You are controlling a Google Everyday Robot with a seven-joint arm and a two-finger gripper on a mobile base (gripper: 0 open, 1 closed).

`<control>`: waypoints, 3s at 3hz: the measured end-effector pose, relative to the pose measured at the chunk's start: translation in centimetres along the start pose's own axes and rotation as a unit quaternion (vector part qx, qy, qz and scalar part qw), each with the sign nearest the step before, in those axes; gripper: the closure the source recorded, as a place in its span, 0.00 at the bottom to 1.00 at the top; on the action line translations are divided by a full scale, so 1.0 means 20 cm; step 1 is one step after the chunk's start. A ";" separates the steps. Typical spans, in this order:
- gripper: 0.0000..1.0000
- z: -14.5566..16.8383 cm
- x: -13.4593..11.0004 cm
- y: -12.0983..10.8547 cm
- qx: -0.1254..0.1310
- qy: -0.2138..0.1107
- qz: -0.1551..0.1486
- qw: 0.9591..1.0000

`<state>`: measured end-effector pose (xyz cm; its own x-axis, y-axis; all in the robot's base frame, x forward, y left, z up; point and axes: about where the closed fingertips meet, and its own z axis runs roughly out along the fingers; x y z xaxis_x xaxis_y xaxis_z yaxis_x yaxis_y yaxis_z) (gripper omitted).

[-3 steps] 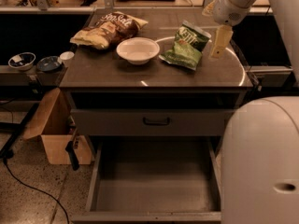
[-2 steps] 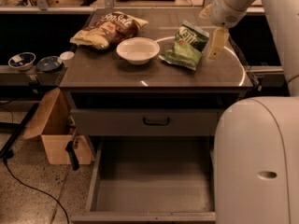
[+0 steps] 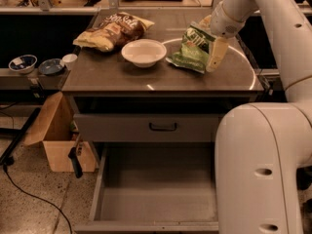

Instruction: Place green jalapeno chip bag into middle drawer

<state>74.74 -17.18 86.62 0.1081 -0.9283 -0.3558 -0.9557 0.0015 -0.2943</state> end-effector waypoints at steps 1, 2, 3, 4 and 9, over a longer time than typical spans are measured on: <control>0.00 0.00 0.00 0.00 0.000 0.000 0.000 1.000; 0.00 0.07 0.00 -0.01 0.000 -0.015 0.002 1.000; 0.00 0.22 0.02 0.02 -0.020 -0.039 0.009 0.999; 0.00 0.24 0.03 0.02 -0.025 -0.045 0.012 0.999; 1.00 0.23 0.03 0.02 -0.025 -0.045 0.012 0.999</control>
Offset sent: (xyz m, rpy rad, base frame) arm 0.0013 0.0034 -0.0227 0.0564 0.0254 0.0195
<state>75.67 -15.91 82.16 0.1065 -0.8908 -0.4416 -0.9707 0.0032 -0.2405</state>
